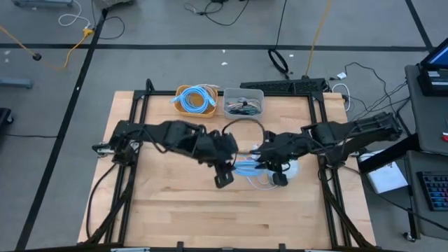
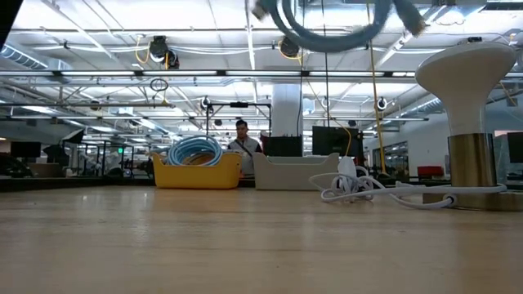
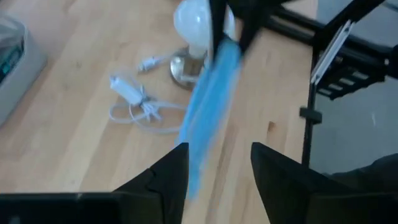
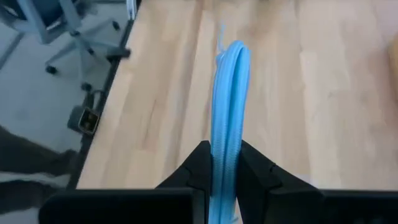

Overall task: Pick & Place USB Port
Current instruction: Put the blue HDMI cable into the yellow bin

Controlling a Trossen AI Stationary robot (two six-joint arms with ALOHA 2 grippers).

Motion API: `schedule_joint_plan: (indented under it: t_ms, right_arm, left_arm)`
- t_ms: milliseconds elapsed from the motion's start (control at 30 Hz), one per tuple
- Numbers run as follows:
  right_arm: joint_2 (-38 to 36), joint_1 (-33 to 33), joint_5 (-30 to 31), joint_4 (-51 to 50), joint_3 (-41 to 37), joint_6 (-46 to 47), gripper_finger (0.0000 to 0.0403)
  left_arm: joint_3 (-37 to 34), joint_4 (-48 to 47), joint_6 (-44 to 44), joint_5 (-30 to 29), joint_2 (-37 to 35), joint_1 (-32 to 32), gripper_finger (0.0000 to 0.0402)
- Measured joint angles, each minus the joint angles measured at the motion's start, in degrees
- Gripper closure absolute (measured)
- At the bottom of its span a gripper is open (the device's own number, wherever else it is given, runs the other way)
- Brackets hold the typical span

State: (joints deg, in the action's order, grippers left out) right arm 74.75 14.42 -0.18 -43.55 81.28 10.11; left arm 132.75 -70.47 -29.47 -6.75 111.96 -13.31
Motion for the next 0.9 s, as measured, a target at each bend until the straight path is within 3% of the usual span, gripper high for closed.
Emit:
schedule_joint_plan:
  t_ms: [300, 900]
  right_arm:
    - [0.2, 2.9, 3.1, 0.4, 2.1, -0.4, 0.0369]
    - [4.1, 1.1, 1.3, 1.7, 2.1, 0.2, 0.0369]
  left_arm:
    - [0.0, 1.1, 5.1, 6.3, 0.2, 3.0, 0.0194]
    - [0.0, 5.1, 8.5, 12.0, 3.5, 2.9, 0.0192]
